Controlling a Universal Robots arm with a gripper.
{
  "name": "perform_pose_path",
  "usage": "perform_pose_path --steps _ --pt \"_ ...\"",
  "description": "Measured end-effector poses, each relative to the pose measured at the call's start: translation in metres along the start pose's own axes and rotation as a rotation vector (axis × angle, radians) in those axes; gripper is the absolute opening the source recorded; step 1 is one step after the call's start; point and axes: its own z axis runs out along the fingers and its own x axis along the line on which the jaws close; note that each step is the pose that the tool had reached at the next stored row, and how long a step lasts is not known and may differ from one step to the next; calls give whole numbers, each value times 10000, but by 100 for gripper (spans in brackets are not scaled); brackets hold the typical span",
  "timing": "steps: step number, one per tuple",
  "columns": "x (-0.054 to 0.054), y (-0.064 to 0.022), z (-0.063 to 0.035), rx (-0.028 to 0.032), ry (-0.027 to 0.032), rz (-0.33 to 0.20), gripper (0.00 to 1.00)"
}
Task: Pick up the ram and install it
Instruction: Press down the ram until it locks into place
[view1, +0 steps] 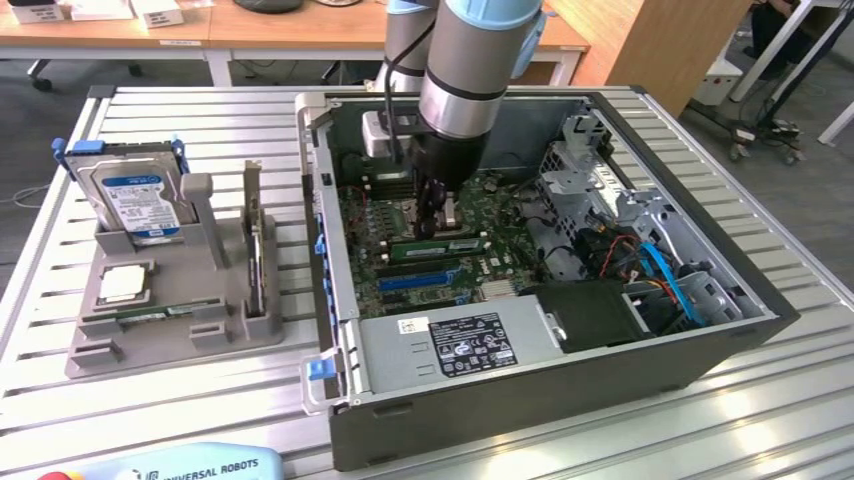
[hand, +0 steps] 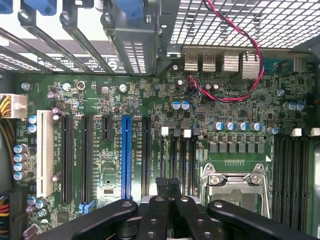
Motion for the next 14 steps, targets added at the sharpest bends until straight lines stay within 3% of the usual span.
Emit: perform_pose_path --steps 14 --pt "2 -3 66 1 -1 0 10"
